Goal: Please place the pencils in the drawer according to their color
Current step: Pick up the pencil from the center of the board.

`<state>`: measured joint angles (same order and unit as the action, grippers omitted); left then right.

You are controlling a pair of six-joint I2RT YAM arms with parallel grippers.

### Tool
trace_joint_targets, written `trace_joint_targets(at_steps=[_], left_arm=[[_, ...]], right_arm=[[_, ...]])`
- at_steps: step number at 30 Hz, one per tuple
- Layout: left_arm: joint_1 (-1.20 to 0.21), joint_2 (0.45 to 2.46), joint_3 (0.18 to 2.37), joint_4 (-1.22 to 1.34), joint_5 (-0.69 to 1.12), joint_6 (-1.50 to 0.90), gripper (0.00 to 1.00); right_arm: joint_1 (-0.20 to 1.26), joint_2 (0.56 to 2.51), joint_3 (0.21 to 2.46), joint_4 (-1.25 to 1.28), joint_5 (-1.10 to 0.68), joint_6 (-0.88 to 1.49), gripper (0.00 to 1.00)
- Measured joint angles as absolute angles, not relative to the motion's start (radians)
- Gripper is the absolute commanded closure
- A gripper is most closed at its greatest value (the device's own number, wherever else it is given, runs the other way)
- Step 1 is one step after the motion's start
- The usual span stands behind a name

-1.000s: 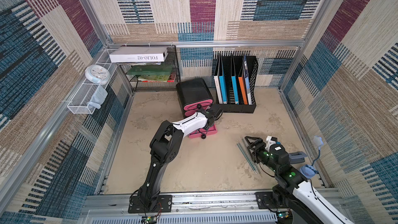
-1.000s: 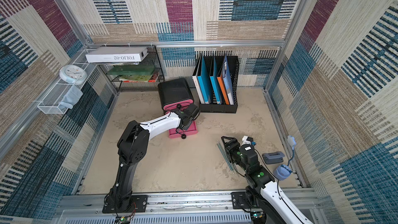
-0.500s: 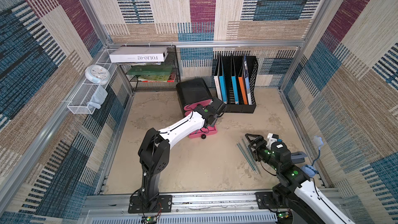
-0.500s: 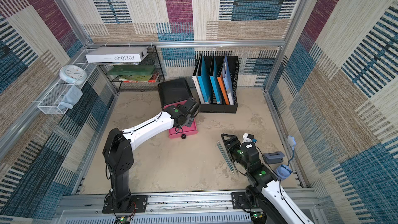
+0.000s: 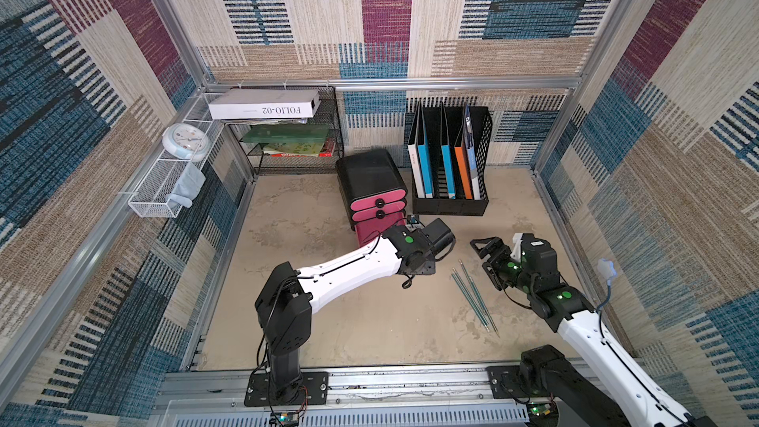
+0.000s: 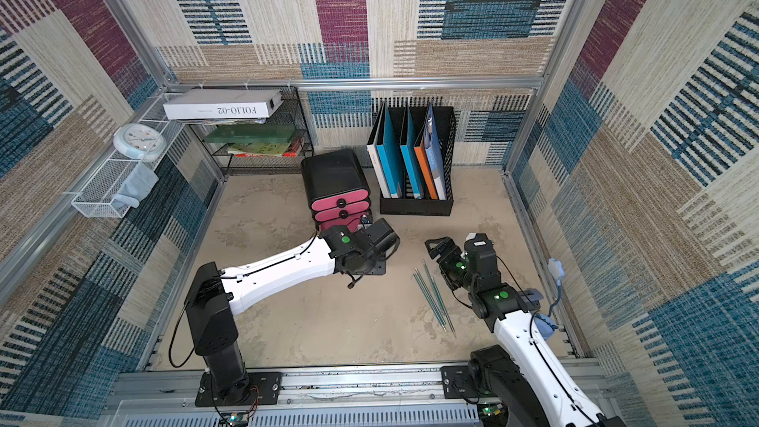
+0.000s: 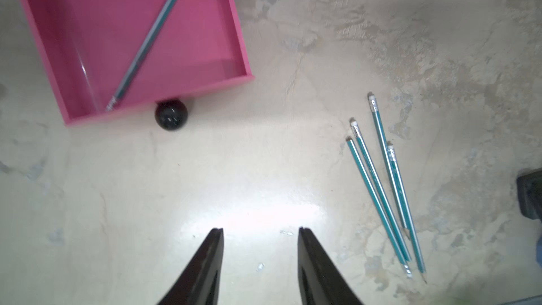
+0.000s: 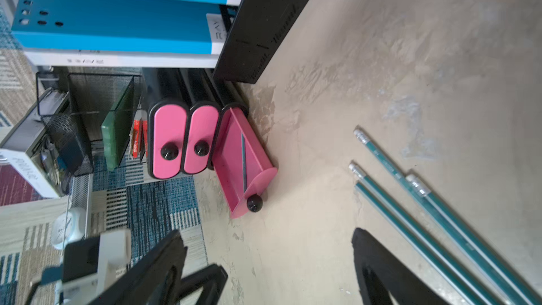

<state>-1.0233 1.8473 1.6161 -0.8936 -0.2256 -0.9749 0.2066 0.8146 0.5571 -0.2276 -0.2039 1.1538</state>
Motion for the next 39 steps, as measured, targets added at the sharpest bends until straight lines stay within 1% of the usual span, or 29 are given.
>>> trace_joint_targets(at_steps=[5,8,11,18,25,39], left_arm=[[-1.117,1.948,1.684,-0.898,-0.145,-1.178,0.55],[-1.142,2.021,1.735,-0.897,-0.105,-1.276,0.55],[-1.161,2.104,1.795,-0.896,-0.070,-1.353,0.55],[-1.167,2.247,1.932,-0.898,-0.030,-1.455,0.55],[-1.160,2.357,2.057,-0.912,-0.025,-1.481,0.55],[-1.143,2.415,2.094,-0.965,-0.031,-1.489,0.56]], right_arm=[[0.050,0.875,0.576,-0.253,-0.307,1.068,0.06],[-0.033,0.886,0.570,-0.265,-0.368,1.032,0.05],[-0.087,0.889,0.562,-0.272,-0.407,1.007,0.05],[-0.109,0.867,0.545,-0.279,-0.451,0.989,0.05],[-0.118,0.858,0.527,-0.289,-0.464,0.977,0.05],[-0.123,0.865,0.521,-0.286,-0.472,0.973,0.06]])
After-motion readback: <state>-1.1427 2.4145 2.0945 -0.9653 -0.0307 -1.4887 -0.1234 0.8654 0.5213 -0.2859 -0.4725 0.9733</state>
